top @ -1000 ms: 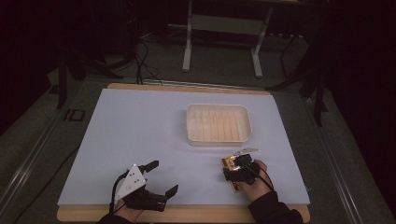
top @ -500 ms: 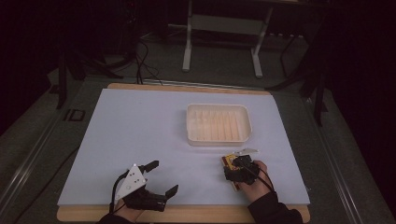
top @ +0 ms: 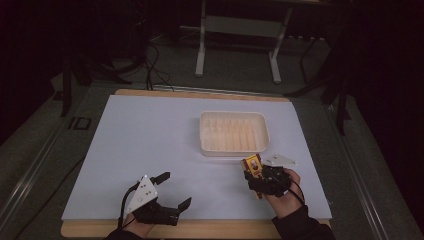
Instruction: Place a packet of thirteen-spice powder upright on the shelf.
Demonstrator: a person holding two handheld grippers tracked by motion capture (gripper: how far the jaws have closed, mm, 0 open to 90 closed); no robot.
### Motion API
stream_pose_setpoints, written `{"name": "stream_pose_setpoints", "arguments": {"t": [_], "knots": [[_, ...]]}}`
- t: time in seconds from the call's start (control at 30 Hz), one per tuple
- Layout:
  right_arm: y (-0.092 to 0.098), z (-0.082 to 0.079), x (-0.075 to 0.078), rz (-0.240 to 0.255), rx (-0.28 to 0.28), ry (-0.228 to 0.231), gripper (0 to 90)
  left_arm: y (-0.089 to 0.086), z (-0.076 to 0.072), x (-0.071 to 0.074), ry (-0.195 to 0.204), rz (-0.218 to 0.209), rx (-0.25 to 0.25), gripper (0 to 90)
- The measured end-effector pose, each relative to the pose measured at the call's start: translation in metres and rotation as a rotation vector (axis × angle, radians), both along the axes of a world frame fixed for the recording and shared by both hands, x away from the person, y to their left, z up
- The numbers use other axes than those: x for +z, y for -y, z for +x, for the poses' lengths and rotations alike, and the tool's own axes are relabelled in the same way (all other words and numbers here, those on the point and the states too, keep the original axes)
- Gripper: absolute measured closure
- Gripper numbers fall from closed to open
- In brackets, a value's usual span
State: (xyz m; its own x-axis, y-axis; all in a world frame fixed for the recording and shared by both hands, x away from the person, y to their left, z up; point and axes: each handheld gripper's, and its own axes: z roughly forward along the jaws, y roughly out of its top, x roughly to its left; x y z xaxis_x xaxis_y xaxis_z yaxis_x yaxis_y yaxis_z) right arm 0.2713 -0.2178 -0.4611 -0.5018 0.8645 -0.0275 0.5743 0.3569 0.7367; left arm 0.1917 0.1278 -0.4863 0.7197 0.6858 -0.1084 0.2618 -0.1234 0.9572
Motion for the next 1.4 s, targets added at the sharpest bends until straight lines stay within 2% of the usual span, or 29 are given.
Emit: {"name": "stream_pose_setpoints", "arguments": {"t": [0.13, 0.3, 0.47, 0.57, 0.6, 0.63, 0.73, 0.8, 0.83, 0.87, 1.0, 1.07, 1.13, 1.17, 1.23, 1.4], "knots": [[0.000, -0.011, 0.010, 0.046, 0.044, 0.090, 32.1, 0.005, -0.002, 0.002, -0.010, 0.024, 0.011, 1.5], [-0.003, -0.017, 0.021, 0.082, 0.065, 0.146, 32.1, 0.011, -0.001, 0.007, -0.031, 0.037, 0.030, 1.5], [-0.007, -0.021, 0.030, 0.106, 0.095, 0.200, 32.1, 0.013, 0.002, 0.020, -0.056, 0.006, 0.050, 1.5], [-0.011, -0.021, 0.034, 0.108, 0.110, 0.225, 32.2, 0.014, 0.006, 0.026, -0.073, -0.008, 0.042, 1.9], [-0.011, -0.021, 0.034, 0.108, 0.110, 0.225, 32.2, 0.015, 0.009, 0.031, -0.083, -0.009, 0.040, 1.9], [-0.012, -0.024, 0.037, 0.125, 0.119, 0.252, 32.2, 0.019, 0.013, 0.038, -0.102, -0.006, 0.040, 1.9], [-0.013, -0.028, 0.039, 0.135, 0.127, 0.286, 32.1, 0.028, 0.021, 0.050, -0.127, -0.009, 0.022, 1.9], [-0.014, -0.029, 0.039, 0.136, 0.129, 0.297, 32.2, 0.033, 0.024, 0.055, -0.123, -0.014, 0.016, 1.9], [-0.014, -0.032, 0.042, 0.147, 0.135, 0.324, 32.2, 0.040, 0.028, 0.063, -0.115, -0.011, 0.008, 1.8], [-0.014, -0.032, 0.043, 0.146, 0.137, 0.332, 32.2, 0.045, 0.031, 0.067, -0.111, -0.020, 0.002, 1.8], [-0.016, -0.036, 0.046, 0.153, 0.144, 0.376, 32.2, 0.060, 0.039, 0.078, -0.095, -0.041, -0.016, 1.8], [-0.018, -0.036, 0.046, 0.158, 0.148, 0.387, 32.2, 0.067, 0.043, 0.081, -0.087, -0.053, -0.028, 1.8], [-0.018, -0.037, 0.046, 0.162, 0.148, 0.398, 32.2, 0.067, 0.043, 0.081, -0.087, -0.053, -0.028, 1.8], [-0.018, -0.037, 0.046, 0.162, 0.148, 0.398, 32.2, 0.075, 0.046, 0.084, -0.065, -0.063, -0.057, 1.8], [-0.017, -0.038, 0.047, 0.182, 0.142, 0.434, 32.1, 0.081, 0.048, 0.086, -0.065, -0.077, -0.078, 1.9], [-0.018, -0.036, 0.044, 0.189, 0.130, 0.464, 32.1, 0.092, 0.051, 0.089, -0.050, -0.112, -0.084, 1.9]]}}
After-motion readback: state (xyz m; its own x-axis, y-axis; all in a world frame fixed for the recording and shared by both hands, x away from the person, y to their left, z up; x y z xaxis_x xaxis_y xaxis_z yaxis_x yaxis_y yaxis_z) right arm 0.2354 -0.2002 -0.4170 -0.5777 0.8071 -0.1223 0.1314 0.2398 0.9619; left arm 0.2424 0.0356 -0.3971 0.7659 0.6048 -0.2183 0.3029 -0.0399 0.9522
